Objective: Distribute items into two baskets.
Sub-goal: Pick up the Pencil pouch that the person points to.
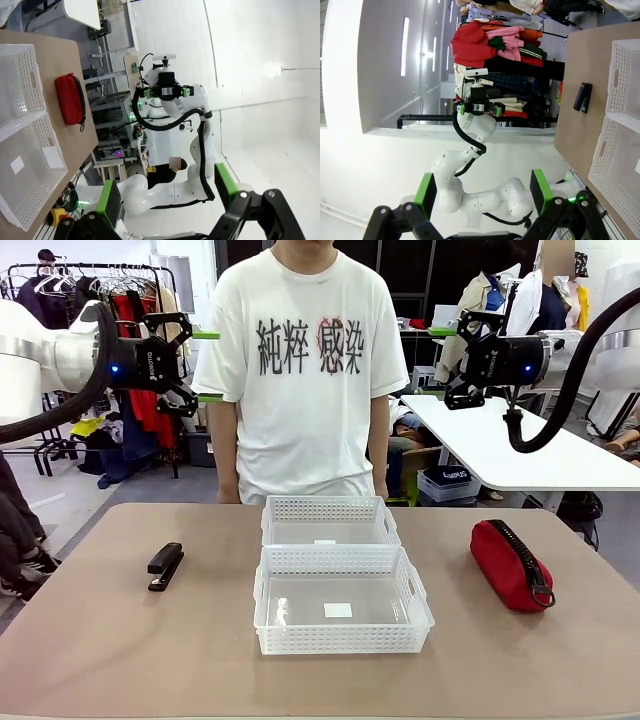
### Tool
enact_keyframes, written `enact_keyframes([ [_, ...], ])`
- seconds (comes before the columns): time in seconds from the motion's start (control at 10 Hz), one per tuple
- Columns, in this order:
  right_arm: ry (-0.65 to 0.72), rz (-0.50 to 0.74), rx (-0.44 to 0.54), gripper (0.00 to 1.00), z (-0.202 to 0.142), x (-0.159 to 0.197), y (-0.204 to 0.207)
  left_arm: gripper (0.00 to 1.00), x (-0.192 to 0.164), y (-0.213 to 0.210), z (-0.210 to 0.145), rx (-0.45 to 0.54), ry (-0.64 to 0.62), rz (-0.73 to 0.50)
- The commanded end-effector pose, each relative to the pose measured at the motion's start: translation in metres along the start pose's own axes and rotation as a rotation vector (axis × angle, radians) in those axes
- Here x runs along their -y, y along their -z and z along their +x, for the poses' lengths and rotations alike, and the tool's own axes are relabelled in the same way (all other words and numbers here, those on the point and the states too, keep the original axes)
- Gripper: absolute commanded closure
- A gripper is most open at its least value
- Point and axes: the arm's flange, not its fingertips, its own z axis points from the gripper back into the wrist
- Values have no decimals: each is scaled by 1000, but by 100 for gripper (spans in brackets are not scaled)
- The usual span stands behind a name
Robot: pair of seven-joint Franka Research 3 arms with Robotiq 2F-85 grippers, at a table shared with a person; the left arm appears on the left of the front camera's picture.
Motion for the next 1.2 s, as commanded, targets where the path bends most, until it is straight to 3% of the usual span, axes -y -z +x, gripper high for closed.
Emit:
enact_keyframes([
  [0.0, 2, 2, -1, 0, -1, 0, 1, 0, 2, -2, 0, 4, 4, -2],
  [1.1, 2, 2, -1, 0, -1, 0, 1, 0, 2, -2, 0, 4, 4, -2],
])
